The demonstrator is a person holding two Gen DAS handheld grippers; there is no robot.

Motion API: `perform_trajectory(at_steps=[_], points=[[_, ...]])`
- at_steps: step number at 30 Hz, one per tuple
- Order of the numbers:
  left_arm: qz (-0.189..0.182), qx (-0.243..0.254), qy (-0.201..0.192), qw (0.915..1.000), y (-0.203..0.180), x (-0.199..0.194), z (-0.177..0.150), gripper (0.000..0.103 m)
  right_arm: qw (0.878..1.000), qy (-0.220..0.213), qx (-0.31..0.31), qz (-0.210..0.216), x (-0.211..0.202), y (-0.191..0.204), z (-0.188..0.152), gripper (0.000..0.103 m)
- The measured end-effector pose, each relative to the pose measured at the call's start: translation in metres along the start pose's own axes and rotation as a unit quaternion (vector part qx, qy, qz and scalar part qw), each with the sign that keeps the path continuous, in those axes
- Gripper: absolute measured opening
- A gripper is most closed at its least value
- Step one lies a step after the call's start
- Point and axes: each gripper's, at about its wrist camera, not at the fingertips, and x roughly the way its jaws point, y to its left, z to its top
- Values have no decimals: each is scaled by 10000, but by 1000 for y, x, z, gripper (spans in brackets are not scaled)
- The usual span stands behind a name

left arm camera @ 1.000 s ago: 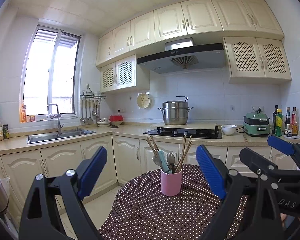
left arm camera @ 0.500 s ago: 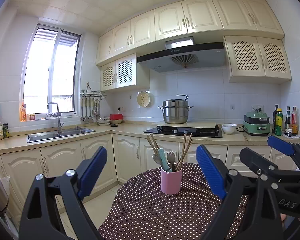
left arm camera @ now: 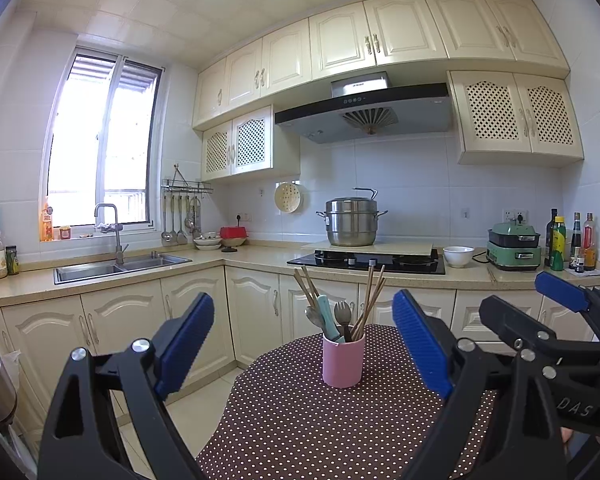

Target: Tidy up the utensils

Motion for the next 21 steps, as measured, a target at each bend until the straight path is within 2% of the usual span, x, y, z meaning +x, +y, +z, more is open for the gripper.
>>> perform_trajectory(at_steps=[21], points=[[3,5,35,10000,1,1,-3,89,10000,31,18,-8,1,1,-2,91]])
